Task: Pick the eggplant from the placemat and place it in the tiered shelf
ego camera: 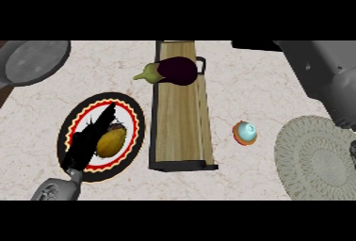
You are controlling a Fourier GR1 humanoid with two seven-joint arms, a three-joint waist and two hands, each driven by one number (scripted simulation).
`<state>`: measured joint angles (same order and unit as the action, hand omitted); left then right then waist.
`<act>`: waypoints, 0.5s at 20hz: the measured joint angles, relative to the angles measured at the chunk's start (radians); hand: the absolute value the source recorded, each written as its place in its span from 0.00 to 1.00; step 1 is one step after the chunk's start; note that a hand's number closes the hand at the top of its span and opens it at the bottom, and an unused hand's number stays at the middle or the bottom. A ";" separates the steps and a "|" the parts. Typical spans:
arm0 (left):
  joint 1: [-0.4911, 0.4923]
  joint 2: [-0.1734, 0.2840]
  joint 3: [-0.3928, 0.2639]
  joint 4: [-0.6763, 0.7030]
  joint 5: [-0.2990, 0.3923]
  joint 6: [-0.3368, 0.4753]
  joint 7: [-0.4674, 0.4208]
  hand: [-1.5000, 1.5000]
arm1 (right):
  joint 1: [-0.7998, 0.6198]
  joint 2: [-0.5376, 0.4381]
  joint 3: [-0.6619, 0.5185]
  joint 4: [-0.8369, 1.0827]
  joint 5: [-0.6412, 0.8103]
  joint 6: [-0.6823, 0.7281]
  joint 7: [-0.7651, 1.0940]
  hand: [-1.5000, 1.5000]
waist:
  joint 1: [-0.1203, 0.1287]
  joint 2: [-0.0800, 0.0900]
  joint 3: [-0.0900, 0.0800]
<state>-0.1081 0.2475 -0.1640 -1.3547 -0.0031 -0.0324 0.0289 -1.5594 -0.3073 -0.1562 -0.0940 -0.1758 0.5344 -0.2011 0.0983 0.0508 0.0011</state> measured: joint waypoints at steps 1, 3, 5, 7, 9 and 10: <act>-0.003 -0.003 -0.005 -0.002 -0.005 0.001 0.003 0.50 | 0.005 -0.024 -0.001 0.000 0.000 0.014 -0.002 0.00 | 0.004 0.003 0.001; -0.009 -0.006 -0.008 -0.003 -0.008 0.000 0.001 0.50 | 0.019 -0.061 -0.002 -0.003 0.002 0.035 -0.015 0.00 | 0.015 0.011 0.001; -0.013 -0.006 -0.013 -0.011 -0.010 -0.003 0.005 0.50 | 0.033 -0.094 0.002 -0.008 0.009 0.063 -0.031 0.00 | 0.026 0.015 0.002; -0.017 -0.014 -0.020 -0.013 -0.015 0.000 0.006 0.50 | 0.044 -0.120 0.007 -0.015 0.016 0.091 -0.050 0.00 | 0.033 0.020 0.002; -0.017 -0.014 -0.022 -0.014 -0.017 -0.003 0.002 0.50 | 0.055 -0.147 0.011 -0.021 0.023 0.118 -0.068 0.00 | 0.042 0.024 0.003; -0.020 -0.015 -0.021 -0.013 -0.017 -0.002 0.003 0.50 | 0.063 -0.162 0.015 -0.025 0.028 0.137 -0.079 0.00 | 0.043 0.026 0.003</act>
<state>-0.1284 0.2329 -0.1848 -1.3676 -0.0201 -0.0346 0.0315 -1.4964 -0.4688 -0.1412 -0.1189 -0.1481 0.6716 -0.2799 0.1415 0.0770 0.0041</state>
